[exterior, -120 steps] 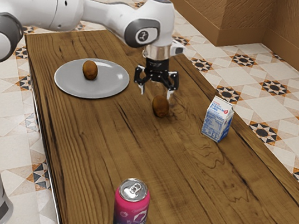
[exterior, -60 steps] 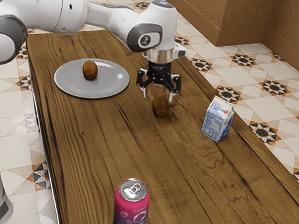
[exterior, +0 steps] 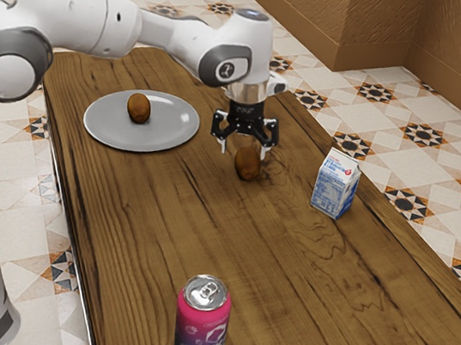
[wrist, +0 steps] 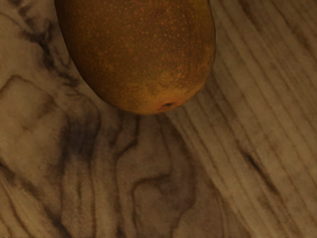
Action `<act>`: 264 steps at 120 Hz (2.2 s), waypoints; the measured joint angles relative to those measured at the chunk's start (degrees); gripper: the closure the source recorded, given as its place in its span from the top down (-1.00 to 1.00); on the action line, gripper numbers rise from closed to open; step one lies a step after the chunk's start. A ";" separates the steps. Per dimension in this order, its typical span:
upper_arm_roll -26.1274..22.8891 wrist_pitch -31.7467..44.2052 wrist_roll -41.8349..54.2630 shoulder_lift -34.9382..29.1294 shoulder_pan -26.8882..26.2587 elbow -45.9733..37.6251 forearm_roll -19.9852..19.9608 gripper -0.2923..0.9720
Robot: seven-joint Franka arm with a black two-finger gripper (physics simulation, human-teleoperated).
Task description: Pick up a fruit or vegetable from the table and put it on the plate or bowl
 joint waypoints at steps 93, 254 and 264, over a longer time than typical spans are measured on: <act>0.00 2.40 -0.68 2.98 -0.14 -0.08 -0.31 0.40; 13.32 0.75 0.05 1.32 1.91 0.37 0.50 -0.10; 13.36 0.47 0.32 0.99 3.51 0.37 0.48 -0.10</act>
